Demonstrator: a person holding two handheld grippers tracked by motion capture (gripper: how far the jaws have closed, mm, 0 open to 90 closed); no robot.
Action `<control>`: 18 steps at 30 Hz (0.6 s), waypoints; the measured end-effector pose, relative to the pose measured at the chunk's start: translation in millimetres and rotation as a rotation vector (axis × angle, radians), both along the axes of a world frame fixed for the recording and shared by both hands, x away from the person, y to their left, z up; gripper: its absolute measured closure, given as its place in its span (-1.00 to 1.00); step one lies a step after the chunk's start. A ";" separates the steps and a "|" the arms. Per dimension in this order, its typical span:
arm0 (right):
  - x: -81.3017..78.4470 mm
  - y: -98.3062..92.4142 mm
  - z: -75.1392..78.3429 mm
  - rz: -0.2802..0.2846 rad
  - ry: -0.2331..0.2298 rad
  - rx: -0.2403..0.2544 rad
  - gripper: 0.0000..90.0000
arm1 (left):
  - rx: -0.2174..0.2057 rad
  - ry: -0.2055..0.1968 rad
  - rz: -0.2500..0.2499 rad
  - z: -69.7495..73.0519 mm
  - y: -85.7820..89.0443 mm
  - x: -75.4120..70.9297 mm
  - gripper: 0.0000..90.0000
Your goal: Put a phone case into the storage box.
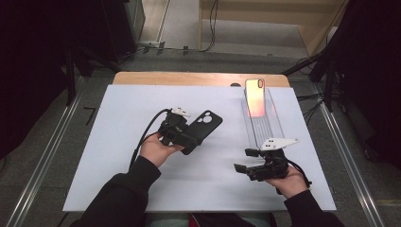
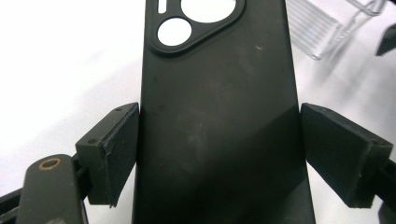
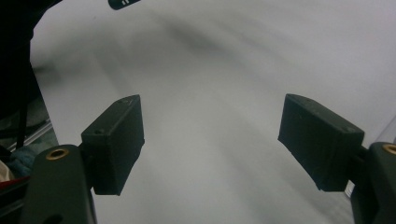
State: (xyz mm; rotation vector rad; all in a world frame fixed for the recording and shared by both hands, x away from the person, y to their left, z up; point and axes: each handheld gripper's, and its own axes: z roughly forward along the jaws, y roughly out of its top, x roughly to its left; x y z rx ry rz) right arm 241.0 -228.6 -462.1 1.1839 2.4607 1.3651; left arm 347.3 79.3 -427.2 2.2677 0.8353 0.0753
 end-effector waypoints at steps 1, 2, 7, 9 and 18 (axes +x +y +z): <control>0.0 0.6 0.7 -0.003 0.003 0.002 -0.54 | -0.002 -0.001 -0.002 0.6 0.6 -2.8 -0.64; 0.0 1.0 1.5 -0.005 0.005 0.003 -0.54 | -0.005 -0.005 0.002 0.9 1.3 -6.6 -0.64; 2.0 3.4 4.0 -0.012 0.030 0.015 -0.55 | -0.001 -0.027 0.015 0.5 3.1 -23.1 -0.65; 3.0 4.7 4.9 -0.028 0.038 0.011 -0.54 | -0.005 -0.030 0.018 0.6 4.1 -29.1 -0.65; 4.7 12.7 10.6 -0.038 0.061 0.041 -0.55 | -0.062 0.025 0.077 -5.8 14.3 -44.7 -0.65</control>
